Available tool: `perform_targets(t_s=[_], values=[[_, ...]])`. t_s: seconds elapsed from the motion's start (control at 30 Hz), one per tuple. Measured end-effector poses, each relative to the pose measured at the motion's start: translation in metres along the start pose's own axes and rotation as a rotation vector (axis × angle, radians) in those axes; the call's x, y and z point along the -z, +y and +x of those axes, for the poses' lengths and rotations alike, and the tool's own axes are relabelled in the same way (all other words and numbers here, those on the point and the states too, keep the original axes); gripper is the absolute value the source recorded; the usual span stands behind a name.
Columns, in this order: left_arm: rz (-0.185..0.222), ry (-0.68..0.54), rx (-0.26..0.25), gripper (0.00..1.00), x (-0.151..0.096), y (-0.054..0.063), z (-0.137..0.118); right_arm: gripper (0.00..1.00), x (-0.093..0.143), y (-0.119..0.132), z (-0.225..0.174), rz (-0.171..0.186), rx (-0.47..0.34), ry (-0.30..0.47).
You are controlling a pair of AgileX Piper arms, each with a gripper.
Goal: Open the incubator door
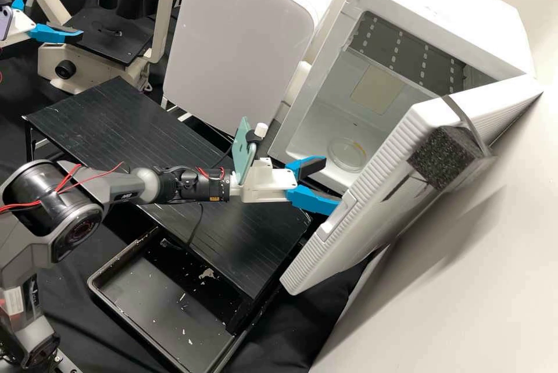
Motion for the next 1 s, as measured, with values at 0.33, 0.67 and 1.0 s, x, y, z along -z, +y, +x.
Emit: perform_targets(t_s=[0.33, 0.67, 1.0], values=[[0.000, 0.000, 0.000, 1.00, 0.000, 0.000, 0.000, 1.00, -0.008, -0.011, 0.006, 0.001, 0.013, -0.024], [0.000, 0.000, 0.000, 1.00, 0.000, 0.000, 0.000, 1.00, -0.010, -0.018, -0.030, 0.377, 0.195, 0.265], [0.000, 0.000, 0.000, 1.00, 0.000, 0.000, 0.000, 1.00, -0.014, -0.033, -0.060, 0.545, 0.364, 0.464]])
